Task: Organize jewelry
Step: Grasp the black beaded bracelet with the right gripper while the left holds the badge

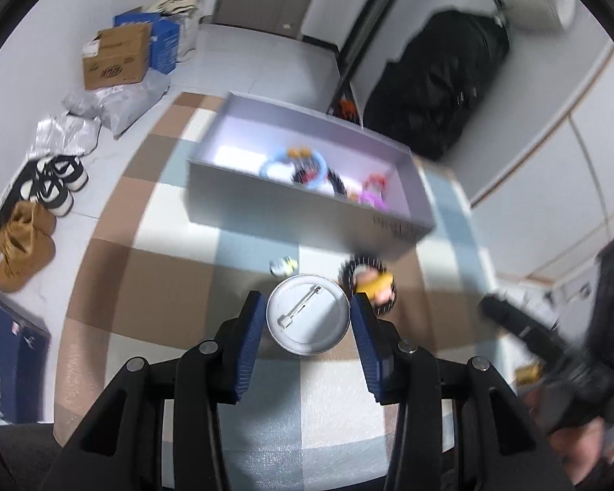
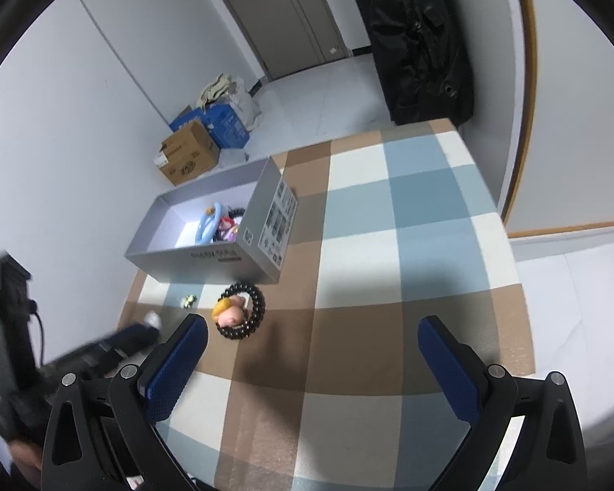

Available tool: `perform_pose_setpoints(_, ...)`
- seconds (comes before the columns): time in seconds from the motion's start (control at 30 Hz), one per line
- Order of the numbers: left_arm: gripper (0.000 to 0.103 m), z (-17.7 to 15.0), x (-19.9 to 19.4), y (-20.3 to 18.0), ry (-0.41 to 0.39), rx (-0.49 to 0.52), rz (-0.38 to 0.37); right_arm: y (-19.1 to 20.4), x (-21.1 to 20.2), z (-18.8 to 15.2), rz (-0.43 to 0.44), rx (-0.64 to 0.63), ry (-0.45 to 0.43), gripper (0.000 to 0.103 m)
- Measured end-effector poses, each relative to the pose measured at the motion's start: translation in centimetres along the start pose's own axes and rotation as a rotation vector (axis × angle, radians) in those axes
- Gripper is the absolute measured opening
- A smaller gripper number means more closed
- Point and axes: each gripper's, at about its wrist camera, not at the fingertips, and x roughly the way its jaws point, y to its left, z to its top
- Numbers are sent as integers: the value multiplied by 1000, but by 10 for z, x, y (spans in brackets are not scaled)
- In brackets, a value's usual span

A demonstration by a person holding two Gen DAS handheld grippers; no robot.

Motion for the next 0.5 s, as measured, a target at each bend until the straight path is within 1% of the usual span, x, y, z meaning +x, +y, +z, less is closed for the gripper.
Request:
perform_pose_setpoints(0.1, 37, 6, -7, 8, -30, -47, -24, 12, 8, -1, 3, -49, 18, 103)
perform_pose_setpoints(0.13, 37, 8, -9, 12, -39, -68, -36, 16, 10, -1, -4, -67, 14, 100)
perform_pose_setpoints(0.17, 37, 9, -9, 14, -44, -82, -44, 24, 12, -1, -30, -108, 5, 94)
perform_pose_setpoints(0.2, 37, 11, -9, 15, -49, -97, -51, 29, 14, -1, -43, -132, 7, 91)
perform_pose_setpoints(0.27, 37, 12, -10, 18, -55, -120, -62, 41, 22, -1, -26, -173, 25, 89)
perform_pose_setpoints(0.4, 37, 19, -7, 29, -53, -141, -77, 62, 38, -3, -14, -249, 52, 86)
perform_pose_setpoints(0.5, 37, 20, -7, 32, -49, -146, -85, 75, 51, -5, -19, -301, 73, 82)
